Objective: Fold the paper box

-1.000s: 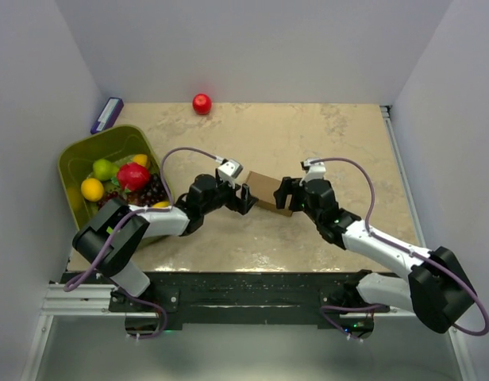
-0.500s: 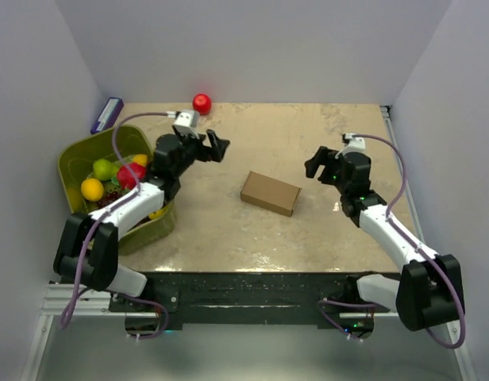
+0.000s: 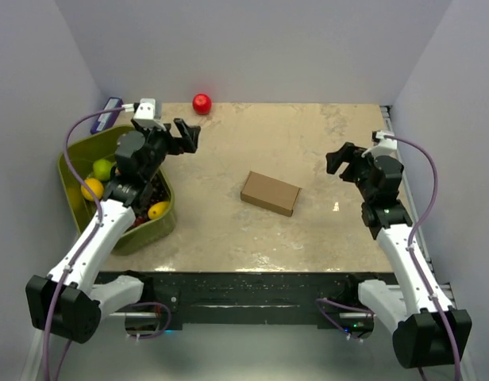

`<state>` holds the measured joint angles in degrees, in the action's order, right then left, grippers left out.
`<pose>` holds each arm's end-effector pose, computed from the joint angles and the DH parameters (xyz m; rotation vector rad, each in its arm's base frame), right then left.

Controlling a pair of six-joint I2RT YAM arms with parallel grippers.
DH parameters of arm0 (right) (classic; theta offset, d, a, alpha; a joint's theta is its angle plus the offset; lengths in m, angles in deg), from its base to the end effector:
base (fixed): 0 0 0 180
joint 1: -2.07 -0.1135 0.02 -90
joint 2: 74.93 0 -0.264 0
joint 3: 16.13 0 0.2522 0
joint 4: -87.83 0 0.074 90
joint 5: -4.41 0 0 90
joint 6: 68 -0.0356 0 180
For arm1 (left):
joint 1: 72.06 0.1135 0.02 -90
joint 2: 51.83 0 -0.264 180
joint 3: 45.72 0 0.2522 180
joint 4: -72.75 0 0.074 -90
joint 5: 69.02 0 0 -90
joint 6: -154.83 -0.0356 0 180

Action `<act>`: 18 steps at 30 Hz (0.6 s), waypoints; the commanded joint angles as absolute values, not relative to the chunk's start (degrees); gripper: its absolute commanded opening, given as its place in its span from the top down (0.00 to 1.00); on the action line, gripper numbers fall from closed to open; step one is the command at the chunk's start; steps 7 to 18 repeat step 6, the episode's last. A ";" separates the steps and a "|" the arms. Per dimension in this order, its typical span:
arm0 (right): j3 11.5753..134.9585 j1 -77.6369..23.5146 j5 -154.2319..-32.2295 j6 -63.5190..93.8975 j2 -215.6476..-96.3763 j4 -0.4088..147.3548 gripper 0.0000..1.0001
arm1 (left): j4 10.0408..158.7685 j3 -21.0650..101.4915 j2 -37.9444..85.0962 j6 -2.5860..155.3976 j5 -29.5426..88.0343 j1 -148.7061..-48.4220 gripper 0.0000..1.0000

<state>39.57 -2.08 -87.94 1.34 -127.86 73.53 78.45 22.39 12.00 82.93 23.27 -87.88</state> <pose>0.2194 0.0174 0.3144 0.2267 1.7706 0.3489 0.2542 -0.0735 0.3665 -0.0006 1.6174 -0.4911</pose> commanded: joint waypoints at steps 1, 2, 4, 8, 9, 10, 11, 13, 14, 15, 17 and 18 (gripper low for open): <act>42.28 -1.89 -88.05 2.32 -126.26 71.70 0.16 | 81.94 23.41 9.96 80.21 19.41 -87.80 0.00; 42.11 -1.89 -88.05 2.49 -126.17 71.70 0.16 | 82.11 23.50 9.96 80.55 18.79 -87.80 0.00; 42.19 -1.89 -87.88 2.58 -126.17 71.61 0.16 | 83.86 24.46 10.48 80.91 18.17 -87.80 0.00; 42.11 -1.89 -87.61 2.67 -126.26 71.61 0.16 | 84.22 24.73 10.49 81.09 18.35 -87.80 0.00; 42.11 -1.89 -87.61 2.67 -126.26 71.61 0.16 | 84.22 24.73 10.49 81.09 18.35 -87.80 0.00; 42.11 -1.89 -87.61 2.67 -126.26 71.61 0.16 | 84.22 24.73 10.49 81.09 18.35 -87.80 0.00; 42.11 -1.89 -87.61 2.67 -126.26 71.61 0.16 | 84.22 24.73 10.49 81.09 18.35 -87.80 0.00; 42.11 -1.89 -87.61 2.67 -126.26 71.61 0.16 | 84.22 24.73 10.49 81.09 18.35 -87.80 0.00; 42.11 -1.89 -87.61 2.67 -126.26 71.61 0.16 | 84.22 24.73 10.49 81.09 18.35 -87.80 0.00; 42.11 -1.89 -87.61 2.67 -126.26 71.61 0.16 | 84.22 24.73 10.49 81.09 18.35 -87.80 0.00; 42.11 -1.89 -87.61 2.67 -126.26 71.61 0.16 | 84.22 24.73 10.49 81.09 18.35 -87.80 0.00; 42.11 -1.89 -87.61 2.67 -126.26 71.61 0.16 | 84.22 24.73 10.49 81.09 18.35 -87.80 0.00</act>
